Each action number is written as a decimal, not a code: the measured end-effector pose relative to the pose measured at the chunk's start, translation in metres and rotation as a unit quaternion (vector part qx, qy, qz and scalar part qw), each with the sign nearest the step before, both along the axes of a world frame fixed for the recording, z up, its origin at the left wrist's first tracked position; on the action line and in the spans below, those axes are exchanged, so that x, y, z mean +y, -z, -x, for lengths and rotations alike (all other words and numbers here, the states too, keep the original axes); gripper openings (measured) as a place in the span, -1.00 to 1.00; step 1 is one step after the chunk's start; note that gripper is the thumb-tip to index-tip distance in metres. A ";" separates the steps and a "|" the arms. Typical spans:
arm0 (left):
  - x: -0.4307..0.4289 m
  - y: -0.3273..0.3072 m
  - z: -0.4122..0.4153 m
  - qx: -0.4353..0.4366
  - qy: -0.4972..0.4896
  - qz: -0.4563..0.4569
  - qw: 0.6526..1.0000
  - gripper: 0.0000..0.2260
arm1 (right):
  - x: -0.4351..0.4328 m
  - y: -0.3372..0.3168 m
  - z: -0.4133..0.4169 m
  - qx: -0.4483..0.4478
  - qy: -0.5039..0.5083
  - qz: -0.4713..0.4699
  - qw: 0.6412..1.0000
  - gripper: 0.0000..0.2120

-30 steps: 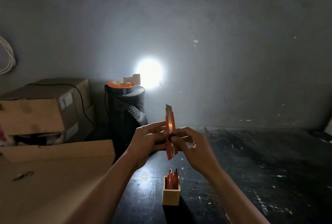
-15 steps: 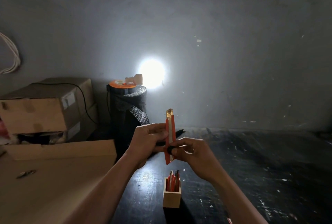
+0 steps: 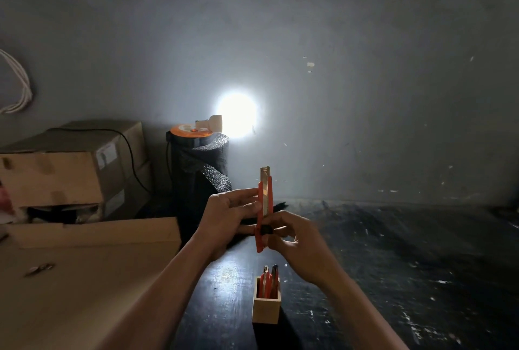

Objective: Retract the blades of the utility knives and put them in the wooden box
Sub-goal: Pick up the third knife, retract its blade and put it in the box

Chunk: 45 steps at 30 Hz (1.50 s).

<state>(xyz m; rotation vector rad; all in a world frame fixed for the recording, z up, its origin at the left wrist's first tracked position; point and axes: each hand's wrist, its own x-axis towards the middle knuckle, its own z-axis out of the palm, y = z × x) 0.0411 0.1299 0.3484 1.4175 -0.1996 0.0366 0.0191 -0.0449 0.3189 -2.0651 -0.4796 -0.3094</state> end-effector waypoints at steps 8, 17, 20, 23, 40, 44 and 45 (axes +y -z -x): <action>0.001 -0.002 0.003 -0.009 0.001 -0.001 1.000 -0.76 | -0.001 -0.006 0.007 0.002 0.006 -0.011 1.000 -0.82; -0.004 -0.006 0.006 -0.019 0.005 -0.001 1.000 -0.77 | -0.005 -0.010 0.010 0.014 0.008 -0.052 0.999 -0.85; -0.004 -0.006 0.005 -0.019 0.001 0.001 1.000 -0.76 | -0.007 -0.009 0.009 0.009 0.023 -0.070 0.997 -0.89; -0.003 -0.006 0.006 -0.023 0.004 -0.002 1.000 -0.76 | -0.007 -0.008 0.009 0.018 0.018 -0.066 0.997 -0.91; 0.001 0.013 0.003 -0.006 0.015 -0.007 1.000 -0.77 | -0.003 -0.003 -0.002 0.010 0.046 -0.119 0.992 -0.76; -0.002 0.029 0.005 -0.002 0.019 -0.040 0.999 -0.79 | -0.003 -0.003 -0.012 0.015 0.063 -0.122 0.990 -0.66; -0.003 0.034 0.005 0.000 0.018 -0.046 0.999 -0.78 | -0.003 -0.002 -0.015 0.018 0.062 -0.114 0.991 -0.63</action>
